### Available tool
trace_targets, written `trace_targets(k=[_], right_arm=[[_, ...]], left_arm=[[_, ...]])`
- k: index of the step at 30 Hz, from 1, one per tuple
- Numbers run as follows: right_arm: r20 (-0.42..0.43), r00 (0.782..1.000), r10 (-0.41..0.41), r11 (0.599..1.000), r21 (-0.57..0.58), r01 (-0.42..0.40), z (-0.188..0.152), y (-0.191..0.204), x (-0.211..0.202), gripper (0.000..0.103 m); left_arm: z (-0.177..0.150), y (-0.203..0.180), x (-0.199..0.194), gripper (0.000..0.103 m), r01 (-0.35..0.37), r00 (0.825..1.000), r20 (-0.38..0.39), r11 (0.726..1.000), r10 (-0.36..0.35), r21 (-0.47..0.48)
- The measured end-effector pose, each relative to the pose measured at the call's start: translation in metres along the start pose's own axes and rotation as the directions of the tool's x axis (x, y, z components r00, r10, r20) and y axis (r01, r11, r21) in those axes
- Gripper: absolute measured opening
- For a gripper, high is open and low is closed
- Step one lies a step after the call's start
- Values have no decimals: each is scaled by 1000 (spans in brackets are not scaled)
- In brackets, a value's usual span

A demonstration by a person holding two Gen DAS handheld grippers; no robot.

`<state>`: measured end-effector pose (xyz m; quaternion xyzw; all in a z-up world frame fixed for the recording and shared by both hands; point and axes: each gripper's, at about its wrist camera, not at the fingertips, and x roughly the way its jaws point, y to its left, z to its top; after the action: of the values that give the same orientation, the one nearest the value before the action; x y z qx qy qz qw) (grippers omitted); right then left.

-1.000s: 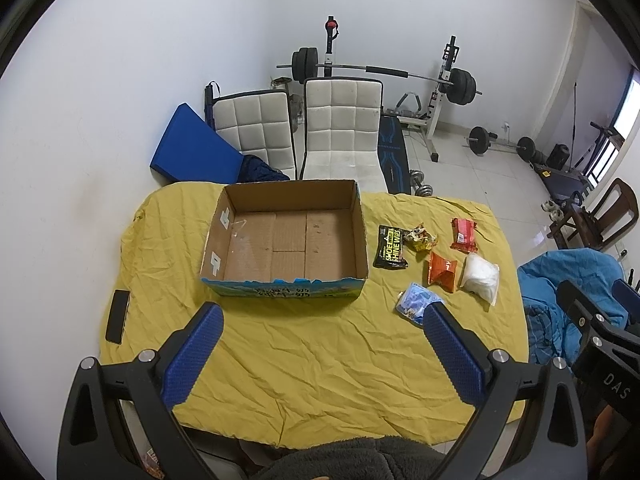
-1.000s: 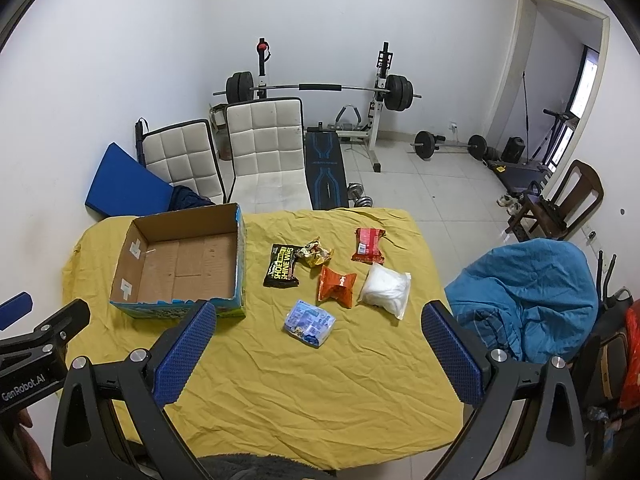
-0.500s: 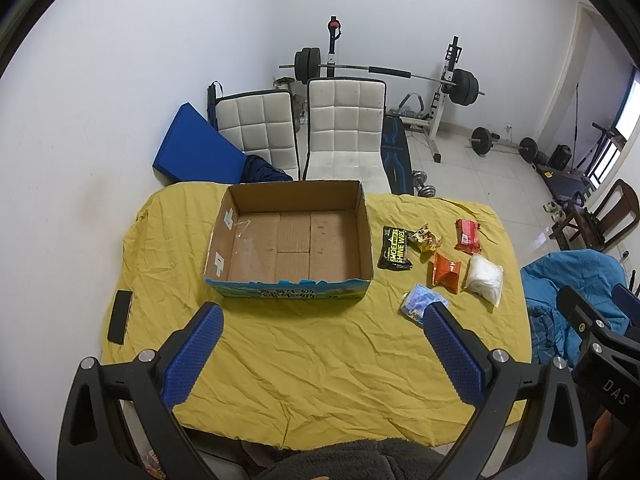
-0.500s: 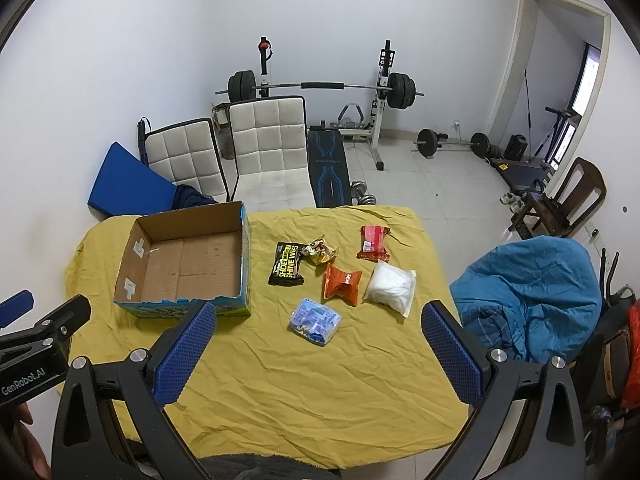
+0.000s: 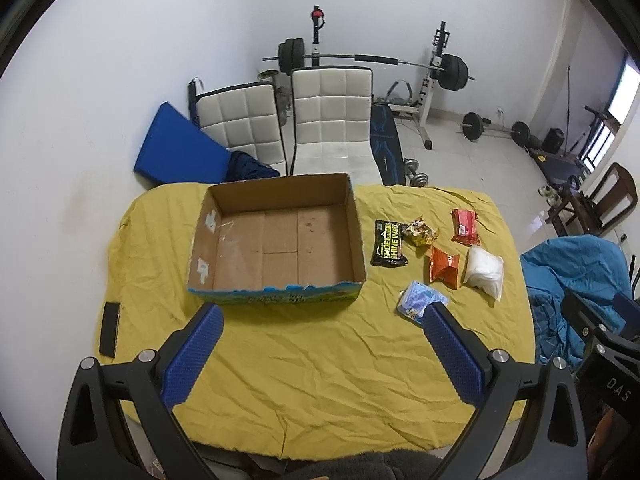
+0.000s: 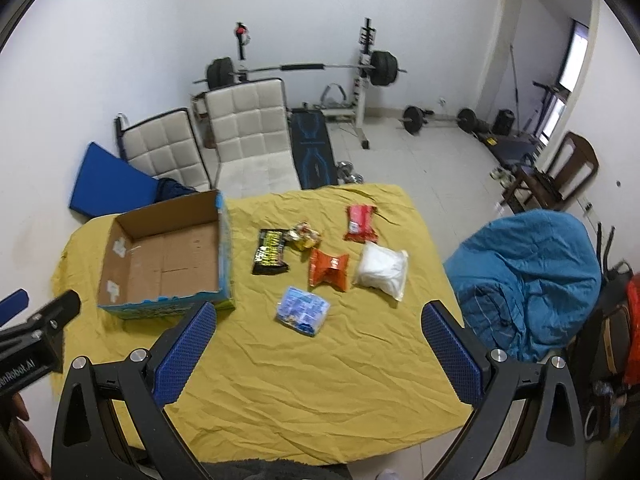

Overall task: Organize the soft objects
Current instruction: 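Grasp the black wipes pouch with the left tool while the right tool grasps the white bag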

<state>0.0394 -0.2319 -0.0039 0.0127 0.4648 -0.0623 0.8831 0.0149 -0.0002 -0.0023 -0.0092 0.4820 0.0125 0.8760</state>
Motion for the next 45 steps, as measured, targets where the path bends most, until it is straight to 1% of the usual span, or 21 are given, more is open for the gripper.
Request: trace_targets(k=[5, 9, 12, 14, 15, 18, 20, 21, 22, 24, 26, 27, 28, 29, 32, 33, 36, 38, 39, 41, 45], right_arm=[[-58, 997, -50, 997, 54, 54, 9, -31, 47, 103], [-124, 990, -62, 993, 95, 74, 19, -64, 95, 103], [-174, 984, -47, 989, 127, 70, 28, -90, 135, 103], [-198, 979, -39, 988, 140, 67, 34, -106, 163, 103], [-202, 979, -36, 987, 146, 67, 36, -111, 173, 103], [-252, 967, -43, 984, 156, 84, 46, -131, 227, 103], [-279, 959, -51, 983, 156, 98, 52, -141, 260, 103], [-301, 951, -68, 983, 141, 115, 55, -146, 283, 103], [-321, 945, -71, 983, 138, 121, 55, -147, 293, 103], [-351, 935, -40, 982, 158, 101, 60, -157, 335, 103], [-399, 916, -44, 982, 152, 113, 60, -161, 368, 103], [-419, 908, -22, 982, 162, 99, 61, -163, 387, 103], [-443, 896, -14, 979, 177, 102, 62, -167, 409, 103], [-456, 890, -14, 978, 178, 107, 62, -167, 422, 103], [-500, 866, 9, 975, 196, 103, 59, -172, 457, 103], [-517, 855, 25, 972, 211, 100, 57, -172, 470, 103], [-569, 820, 59, 967, 236, 94, 51, -175, 496, 103], [-609, 788, 89, 962, 259, 92, 44, -176, 513, 103], [-621, 777, 99, 960, 264, 88, 42, -176, 521, 103], [-645, 757, 103, 960, 263, 93, 36, -175, 532, 103], [-672, 737, 71, 964, 238, 123, 30, -176, 547, 103]], left_arm=[[21, -24, 35, 102, 26, 1000, -15, 999, -25, 33], [37, -50, 71, 102, 45, 998, -53, 996, -41, 81], [47, -69, 101, 102, 72, 993, -104, 992, -61, 101], [55, -81, 128, 102, 72, 987, -151, 993, -56, 98], [60, -87, 141, 102, 88, 983, -167, 992, -72, 94], [74, -108, 185, 102, 106, 969, -232, 990, -83, 91], [84, -123, 218, 102, 96, 961, -270, 990, -66, 100], [88, -133, 237, 102, 97, 954, -294, 989, -62, 108], [91, -140, 254, 102, 97, 948, -314, 989, -57, 114], [97, -152, 286, 102, 90, 934, -356, 987, -38, 131], [102, -165, 325, 102, 98, 908, -418, 986, -33, 135], [103, -169, 337, 102, 93, 900, -435, 986, -23, 140], [102, -174, 355, 102, 88, 884, -467, 984, -7, 152], [101, -177, 373, 102, 88, 865, -501, 983, 7, 164], [98, -182, 416, 102, 59, 833, -551, 980, 55, 188], [98, -181, 425, 102, 54, 826, -560, 980, 63, 189], [92, -178, 456, 102, 26, 795, -599, 980, 101, 200], [86, -173, 475, 102, 11, 766, -630, 979, 123, 204], [85, -172, 480, 102, 6, 760, -637, 978, 130, 207], [80, -168, 492, 102, 8, 738, -662, 979, 132, 204], [70, -167, 506, 102, 20, 712, -690, 979, 129, 204]])
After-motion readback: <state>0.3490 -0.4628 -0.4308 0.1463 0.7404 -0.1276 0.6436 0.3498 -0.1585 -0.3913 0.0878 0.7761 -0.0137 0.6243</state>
